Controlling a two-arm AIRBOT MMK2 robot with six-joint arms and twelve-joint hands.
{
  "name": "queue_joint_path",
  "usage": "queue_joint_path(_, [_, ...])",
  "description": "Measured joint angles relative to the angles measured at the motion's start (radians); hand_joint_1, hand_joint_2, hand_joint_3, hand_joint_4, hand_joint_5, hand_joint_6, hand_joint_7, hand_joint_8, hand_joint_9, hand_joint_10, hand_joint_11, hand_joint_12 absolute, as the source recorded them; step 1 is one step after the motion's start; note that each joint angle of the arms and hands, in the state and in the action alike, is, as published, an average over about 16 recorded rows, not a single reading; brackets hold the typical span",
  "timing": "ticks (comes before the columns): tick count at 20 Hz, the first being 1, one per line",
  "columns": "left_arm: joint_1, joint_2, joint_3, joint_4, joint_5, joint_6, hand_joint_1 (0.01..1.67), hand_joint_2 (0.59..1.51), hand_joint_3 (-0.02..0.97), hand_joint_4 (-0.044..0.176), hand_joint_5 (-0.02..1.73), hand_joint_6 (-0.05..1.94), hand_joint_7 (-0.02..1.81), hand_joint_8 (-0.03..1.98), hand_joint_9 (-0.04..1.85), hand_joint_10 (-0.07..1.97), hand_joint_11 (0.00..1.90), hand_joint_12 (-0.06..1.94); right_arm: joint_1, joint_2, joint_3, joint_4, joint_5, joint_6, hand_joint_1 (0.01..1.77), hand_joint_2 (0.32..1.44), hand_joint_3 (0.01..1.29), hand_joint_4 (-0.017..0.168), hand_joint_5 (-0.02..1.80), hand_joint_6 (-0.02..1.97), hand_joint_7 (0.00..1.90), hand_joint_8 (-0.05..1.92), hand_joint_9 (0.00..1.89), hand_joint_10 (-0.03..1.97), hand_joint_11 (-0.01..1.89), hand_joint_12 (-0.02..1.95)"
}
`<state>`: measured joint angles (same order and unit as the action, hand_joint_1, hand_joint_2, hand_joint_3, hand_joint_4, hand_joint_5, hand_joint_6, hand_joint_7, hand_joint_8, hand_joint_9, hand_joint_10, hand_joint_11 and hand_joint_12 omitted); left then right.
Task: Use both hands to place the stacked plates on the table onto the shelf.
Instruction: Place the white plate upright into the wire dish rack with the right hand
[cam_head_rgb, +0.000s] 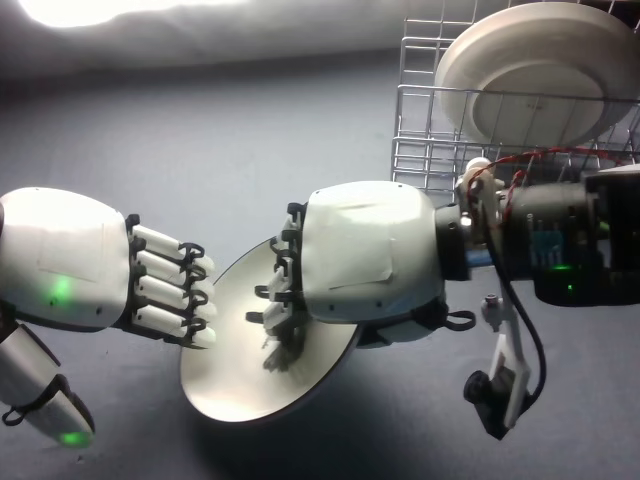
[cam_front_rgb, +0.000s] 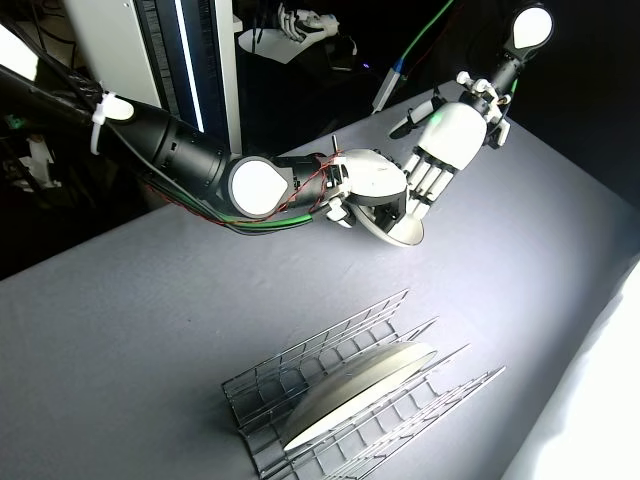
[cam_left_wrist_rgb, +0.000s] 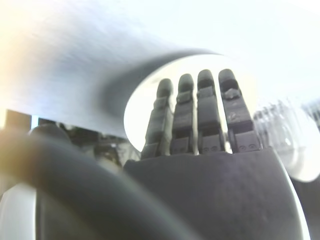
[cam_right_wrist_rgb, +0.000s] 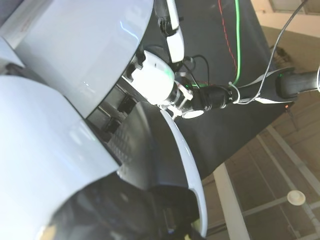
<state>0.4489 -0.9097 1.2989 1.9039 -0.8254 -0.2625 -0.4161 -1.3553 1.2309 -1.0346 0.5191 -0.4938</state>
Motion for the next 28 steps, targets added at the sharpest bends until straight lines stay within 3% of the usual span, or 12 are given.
queue_joint_path(6, [-0.089, 0.005, 0.000, 0.001, 0.054, 0.027, 0.01, 1.099, -0.002, 0.001, 0.12, 0.02, 0.12, 0.02, 0.09, 0.01, 0.03, 0.12, 0.021, 0.063, -0.050, 0.010, -0.009, 0.002, 1.28, 0.94, 0.01, -0.006, 0.86, 0.48, 0.96, 0.65, 1.07, 0.98, 0.92, 1.20])
queue_joint_path(15, [-0.197, 0.015, -0.016, -0.004, 0.200, 0.103, 0.01, 1.094, -0.002, 0.001, 0.12, 0.02, 0.11, 0.02, 0.08, 0.01, 0.02, 0.11, 0.082, 0.156, -0.126, 0.111, -0.042, 0.012, 1.33, 0.95, 0.01, -0.002, 0.91, 0.75, 1.03, 0.75, 1.06, 0.99, 0.88, 1.22])
queue_joint_path(21, [-0.225, 0.022, -0.031, -0.007, 0.273, 0.135, 0.02, 1.087, -0.002, 0.001, 0.12, 0.02, 0.11, 0.02, 0.08, 0.01, 0.02, 0.11, 0.122, 0.184, -0.147, 0.274, -0.065, 0.020, 1.35, 0.95, 0.01, 0.000, 0.94, 0.89, 1.06, 0.81, 1.06, 0.99, 0.87, 1.22])
queue_joint_path(28, [-0.233, 0.026, -0.040, -0.010, 0.302, 0.138, 0.02, 1.080, -0.002, 0.001, 0.12, 0.02, 0.11, 0.02, 0.08, 0.01, 0.02, 0.11, 0.170, 0.194, -0.157, 0.537, -0.090, 0.036, 1.37, 0.95, 0.01, 0.000, 0.94, 0.95, 1.07, 0.85, 1.06, 0.98, 0.87, 1.22])
